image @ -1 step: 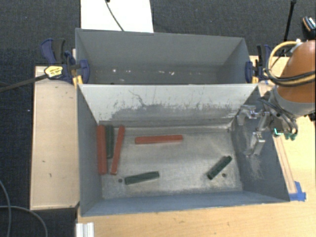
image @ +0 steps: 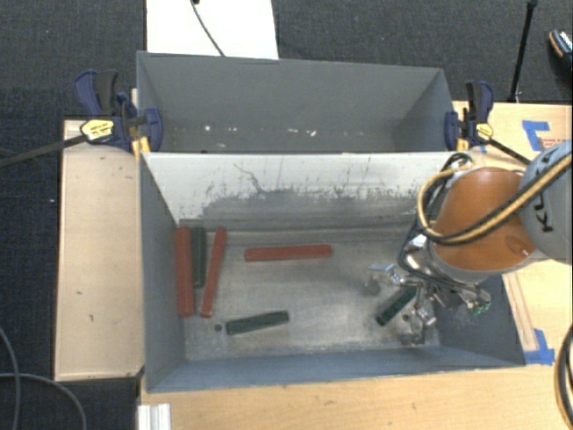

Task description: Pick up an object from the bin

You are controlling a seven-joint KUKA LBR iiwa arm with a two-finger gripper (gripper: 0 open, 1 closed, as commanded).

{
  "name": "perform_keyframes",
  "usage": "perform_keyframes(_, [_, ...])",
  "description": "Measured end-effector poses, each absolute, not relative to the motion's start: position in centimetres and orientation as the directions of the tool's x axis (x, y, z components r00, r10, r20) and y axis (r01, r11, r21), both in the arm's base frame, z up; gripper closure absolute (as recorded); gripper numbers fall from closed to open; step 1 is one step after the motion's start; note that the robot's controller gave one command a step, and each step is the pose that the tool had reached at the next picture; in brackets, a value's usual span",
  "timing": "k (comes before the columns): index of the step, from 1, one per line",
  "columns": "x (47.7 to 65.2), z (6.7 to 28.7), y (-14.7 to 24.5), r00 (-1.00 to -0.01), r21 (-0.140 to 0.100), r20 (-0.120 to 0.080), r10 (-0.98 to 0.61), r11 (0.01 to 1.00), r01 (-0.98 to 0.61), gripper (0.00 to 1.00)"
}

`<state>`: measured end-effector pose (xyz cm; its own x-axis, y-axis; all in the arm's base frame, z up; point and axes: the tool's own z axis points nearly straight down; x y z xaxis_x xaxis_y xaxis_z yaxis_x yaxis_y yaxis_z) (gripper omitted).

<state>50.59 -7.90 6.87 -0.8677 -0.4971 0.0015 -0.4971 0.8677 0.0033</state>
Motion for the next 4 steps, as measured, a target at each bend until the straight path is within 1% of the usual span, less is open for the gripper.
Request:
perform_keyframes(1, [53.4, 10.2, -7.5, -0.816, -0.003, -0.006, -0.579, 0.816, -0.579, 0.0])
perform_keyframes(2, [50.0, 10.0, -7.2, -0.628, 0.002, 0.0, -0.778, 0.628, -0.778, 0.0])
perform_keyframes(3, [52.8, 6.9, -6.7, -0.555, -0.002, -0.004, -0.832, 0.555, -0.832, 0.0])
perform_keyframes(4, [52.9, 7.0, -6.6, -0.555, -0.004, -0.005, -0.832, 0.555, -0.832, 0.0])
